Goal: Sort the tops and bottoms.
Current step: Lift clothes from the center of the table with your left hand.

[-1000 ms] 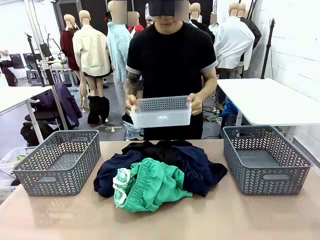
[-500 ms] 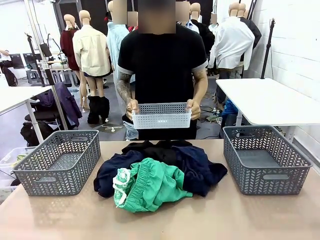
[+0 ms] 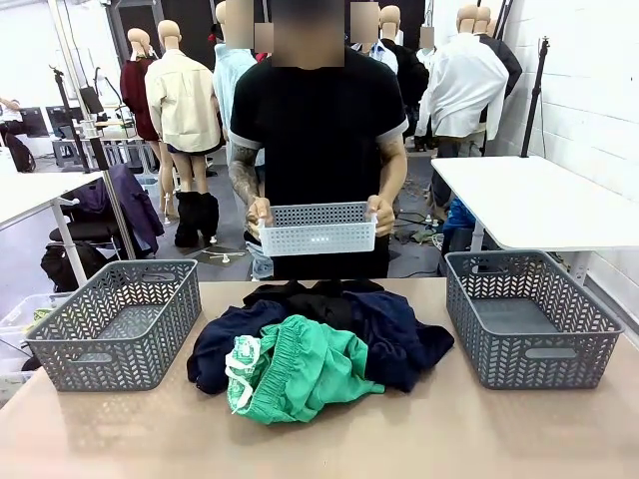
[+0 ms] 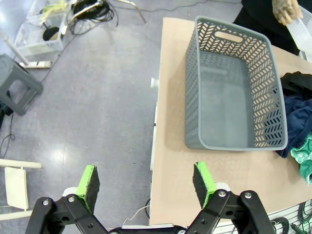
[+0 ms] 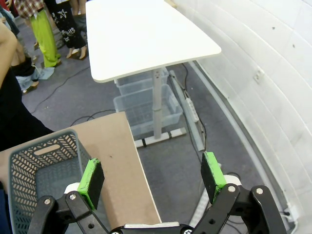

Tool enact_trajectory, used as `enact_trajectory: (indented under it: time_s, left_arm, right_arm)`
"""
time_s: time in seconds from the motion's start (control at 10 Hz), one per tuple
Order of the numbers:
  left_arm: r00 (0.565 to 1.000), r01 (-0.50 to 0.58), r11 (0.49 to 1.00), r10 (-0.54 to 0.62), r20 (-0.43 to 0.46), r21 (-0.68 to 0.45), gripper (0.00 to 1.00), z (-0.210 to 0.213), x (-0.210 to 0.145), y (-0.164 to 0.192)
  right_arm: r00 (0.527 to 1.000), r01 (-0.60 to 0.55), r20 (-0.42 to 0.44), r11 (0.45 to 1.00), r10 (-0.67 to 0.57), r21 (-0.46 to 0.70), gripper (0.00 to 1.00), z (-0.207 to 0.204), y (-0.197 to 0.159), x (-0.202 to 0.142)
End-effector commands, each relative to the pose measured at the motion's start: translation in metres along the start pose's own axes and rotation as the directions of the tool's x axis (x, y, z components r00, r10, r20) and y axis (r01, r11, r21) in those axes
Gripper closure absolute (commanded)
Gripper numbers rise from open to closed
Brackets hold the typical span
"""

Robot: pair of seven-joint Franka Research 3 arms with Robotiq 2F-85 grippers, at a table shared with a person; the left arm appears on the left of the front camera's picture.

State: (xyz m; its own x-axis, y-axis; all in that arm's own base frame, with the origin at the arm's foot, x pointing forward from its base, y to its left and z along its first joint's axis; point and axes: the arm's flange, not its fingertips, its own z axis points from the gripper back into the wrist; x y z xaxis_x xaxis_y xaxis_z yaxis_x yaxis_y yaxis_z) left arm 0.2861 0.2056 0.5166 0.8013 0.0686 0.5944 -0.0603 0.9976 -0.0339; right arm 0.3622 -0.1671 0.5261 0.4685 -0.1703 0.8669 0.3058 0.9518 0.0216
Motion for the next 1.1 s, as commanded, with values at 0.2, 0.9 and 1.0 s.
enact_trajectory:
  time_s: [0.2,0.9,1.0]
  left_arm:
    - [1.000,0.013,1.000,-0.013,-0.005,-0.007,0.00,0.0019,-0.0033,0.0023]
    - [1.000,0.013,1.000,-0.013,-0.005,-0.007,0.00,0.0019,-0.0033,0.0023]
    - [1.000,0.013,1.000,-0.013,-0.005,-0.007,0.00,0.0019,-0.0033,0.0023]
  right_arm:
    - [1.000,0.017,-0.009,1.000,-0.017,-0.001,0.00,-0.0005,0.0012,-0.0009]
    - [1.000,0.017,-0.009,1.000,-0.017,-0.001,0.00,-0.0005,0.0012,-0.0009]
    - [1.000,0.017,-0.009,1.000,-0.017,-0.001,0.00,-0.0005,0.0012,-0.0009]
